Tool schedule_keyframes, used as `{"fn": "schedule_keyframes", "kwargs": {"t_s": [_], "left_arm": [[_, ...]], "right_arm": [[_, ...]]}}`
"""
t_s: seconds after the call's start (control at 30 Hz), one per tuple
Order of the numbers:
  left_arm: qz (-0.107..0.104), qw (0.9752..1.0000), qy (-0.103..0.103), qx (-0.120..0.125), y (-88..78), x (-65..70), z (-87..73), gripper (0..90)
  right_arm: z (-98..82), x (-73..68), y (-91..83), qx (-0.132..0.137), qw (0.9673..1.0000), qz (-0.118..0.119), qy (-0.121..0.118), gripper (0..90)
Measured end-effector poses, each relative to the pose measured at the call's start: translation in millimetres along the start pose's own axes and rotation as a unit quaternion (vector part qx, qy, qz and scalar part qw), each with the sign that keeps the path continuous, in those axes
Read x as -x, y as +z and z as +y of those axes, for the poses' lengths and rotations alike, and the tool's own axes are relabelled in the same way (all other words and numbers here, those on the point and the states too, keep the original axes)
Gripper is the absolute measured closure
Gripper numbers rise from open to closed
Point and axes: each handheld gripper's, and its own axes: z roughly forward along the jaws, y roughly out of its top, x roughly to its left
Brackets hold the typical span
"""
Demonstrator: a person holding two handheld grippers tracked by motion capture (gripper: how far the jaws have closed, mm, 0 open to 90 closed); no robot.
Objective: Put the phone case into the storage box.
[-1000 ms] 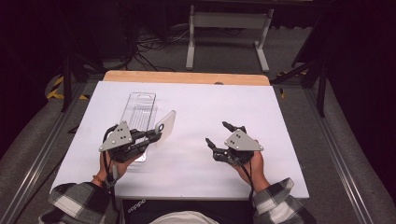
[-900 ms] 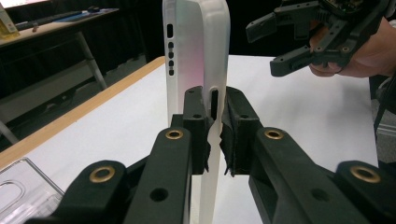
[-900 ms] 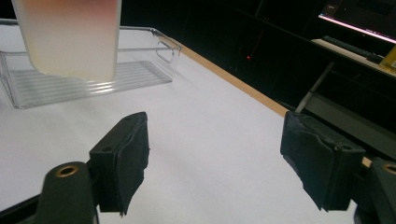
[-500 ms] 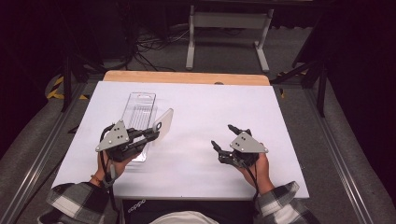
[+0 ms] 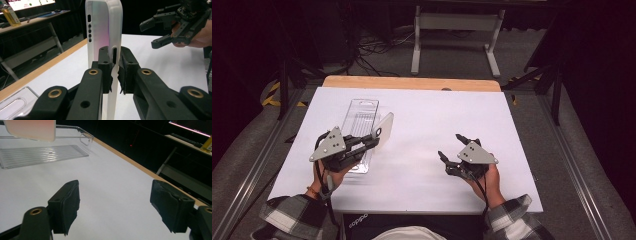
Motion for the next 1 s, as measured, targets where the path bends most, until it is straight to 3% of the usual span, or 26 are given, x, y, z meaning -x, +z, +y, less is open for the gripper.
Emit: {"fn": "schedule_keyframes", "kwargs": {"t_s": [1.0], "left_arm": [[0.016,0.9998,-0.002,0.011,-11.2,-9.4,2.3,81.9]], "right_arm": [[-0.3,0.3,1.2,-0.004,1.0,0.001,-0.001,23.3]]}}
